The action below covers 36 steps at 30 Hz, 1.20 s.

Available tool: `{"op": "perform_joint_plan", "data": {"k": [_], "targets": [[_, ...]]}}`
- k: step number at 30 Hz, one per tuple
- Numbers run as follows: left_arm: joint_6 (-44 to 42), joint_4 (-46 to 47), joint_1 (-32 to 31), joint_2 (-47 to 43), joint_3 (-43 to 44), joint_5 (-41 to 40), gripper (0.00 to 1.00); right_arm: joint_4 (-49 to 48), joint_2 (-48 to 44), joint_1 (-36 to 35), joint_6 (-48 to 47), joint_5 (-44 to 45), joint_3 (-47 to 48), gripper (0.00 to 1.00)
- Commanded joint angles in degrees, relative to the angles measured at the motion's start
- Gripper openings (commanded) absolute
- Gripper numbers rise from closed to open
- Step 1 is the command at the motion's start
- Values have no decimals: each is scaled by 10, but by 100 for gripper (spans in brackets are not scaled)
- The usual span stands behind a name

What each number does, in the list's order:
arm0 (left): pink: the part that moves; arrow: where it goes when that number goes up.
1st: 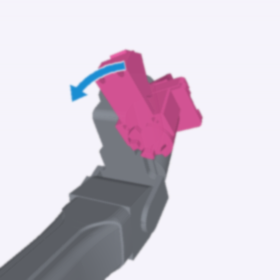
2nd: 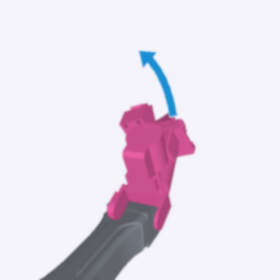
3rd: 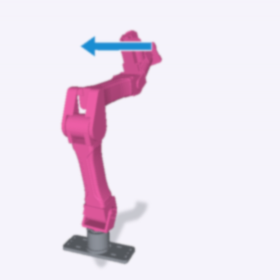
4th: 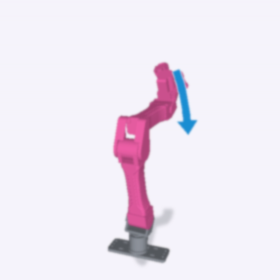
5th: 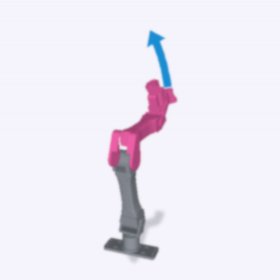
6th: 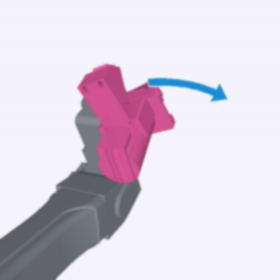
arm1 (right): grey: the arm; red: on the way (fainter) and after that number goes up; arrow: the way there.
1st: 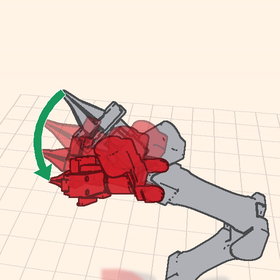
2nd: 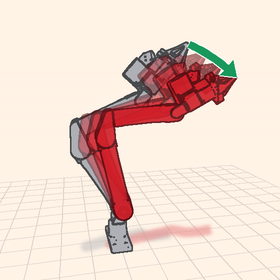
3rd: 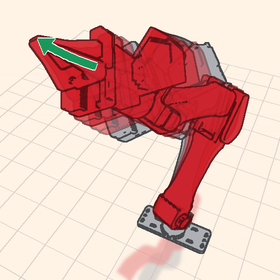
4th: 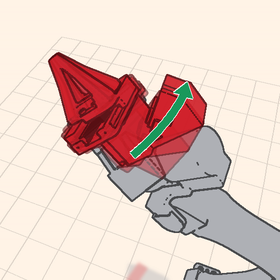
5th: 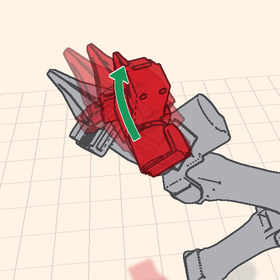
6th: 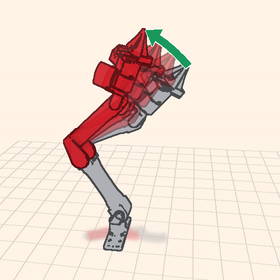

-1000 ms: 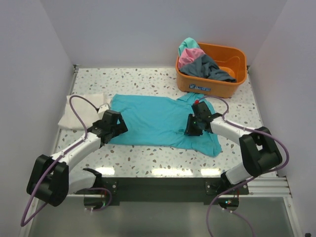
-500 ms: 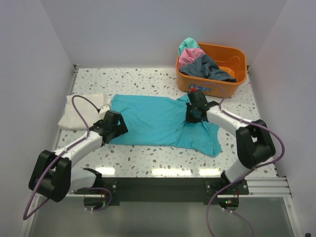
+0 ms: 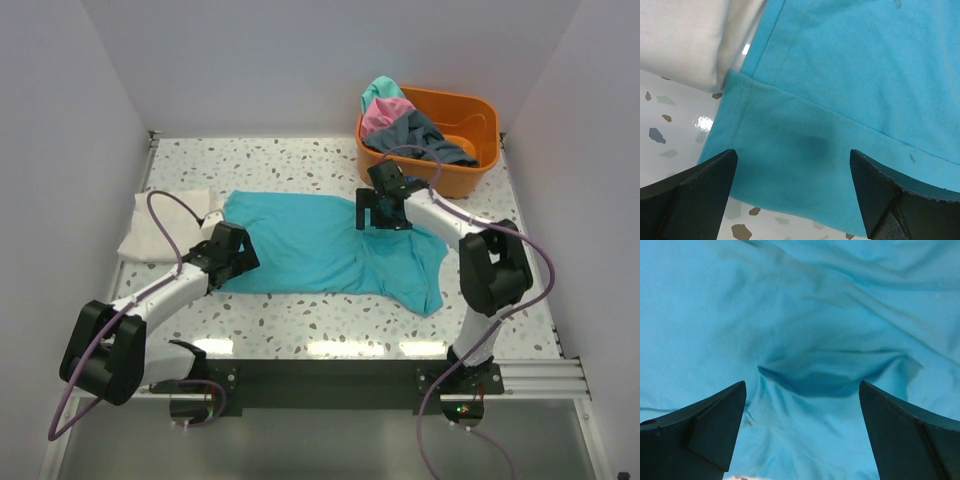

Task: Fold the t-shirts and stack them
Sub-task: Fold the tshirt

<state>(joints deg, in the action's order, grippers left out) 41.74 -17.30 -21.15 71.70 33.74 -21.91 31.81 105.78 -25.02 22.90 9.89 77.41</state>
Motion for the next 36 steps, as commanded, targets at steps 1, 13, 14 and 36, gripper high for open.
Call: {"op": "perform_joint_plan", "data": {"k": [1,13,14,36], "targets": [[-12,23,0,2,27,-8,100,39,-95,1,8,32,-33,99],[-6,105,0,67,39,71,100,-34,-363,1,167,-69,-391,99],[-3,103,0,82,35,70,100,-27,-365,1,180,-55,-398,99],[112,-81,-5,-138,-132,76,100,149,-587,116,268,-85,-554,99]]}}
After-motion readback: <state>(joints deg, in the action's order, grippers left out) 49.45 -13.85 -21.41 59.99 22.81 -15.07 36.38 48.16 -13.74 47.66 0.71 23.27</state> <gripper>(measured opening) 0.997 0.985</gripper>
